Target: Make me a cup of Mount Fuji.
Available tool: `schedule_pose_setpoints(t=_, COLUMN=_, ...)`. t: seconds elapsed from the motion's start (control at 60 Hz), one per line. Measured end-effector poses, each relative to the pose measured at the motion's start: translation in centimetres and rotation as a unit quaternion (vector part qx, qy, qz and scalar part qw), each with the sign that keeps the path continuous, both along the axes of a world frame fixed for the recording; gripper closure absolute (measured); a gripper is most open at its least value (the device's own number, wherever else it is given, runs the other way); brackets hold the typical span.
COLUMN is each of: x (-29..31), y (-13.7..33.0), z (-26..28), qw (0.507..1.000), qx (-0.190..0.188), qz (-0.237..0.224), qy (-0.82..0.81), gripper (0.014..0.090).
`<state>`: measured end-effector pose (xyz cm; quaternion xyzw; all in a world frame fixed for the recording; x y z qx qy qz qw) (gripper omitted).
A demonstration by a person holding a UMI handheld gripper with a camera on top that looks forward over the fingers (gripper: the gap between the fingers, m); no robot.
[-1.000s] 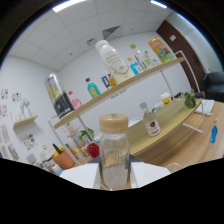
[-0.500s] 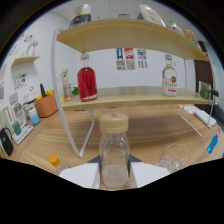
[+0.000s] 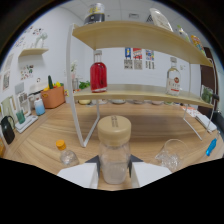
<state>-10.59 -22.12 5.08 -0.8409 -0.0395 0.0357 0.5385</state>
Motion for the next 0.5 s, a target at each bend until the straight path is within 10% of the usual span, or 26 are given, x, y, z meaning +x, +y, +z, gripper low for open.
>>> schedule_pose_setpoints(t=0.083, x=0.1, y=-0.7, z=0.2, qw=1.0, qx=-0.011, qz=0.003, qy=0.003, gripper=0.0466)
schedule_pose_setpoints(t=0.167, x=-0.3, y=-1.6, z=0.9, qw=0.999, qx=-0.026, qz=0.017, qy=0.01, gripper=0.0187)
schedule_pose_setpoints(t=0.5, x=4.3, y=-5.4, z=9.4, qw=1.0, qx=-0.028, qz=0.0, qy=0.001, gripper=0.0188)
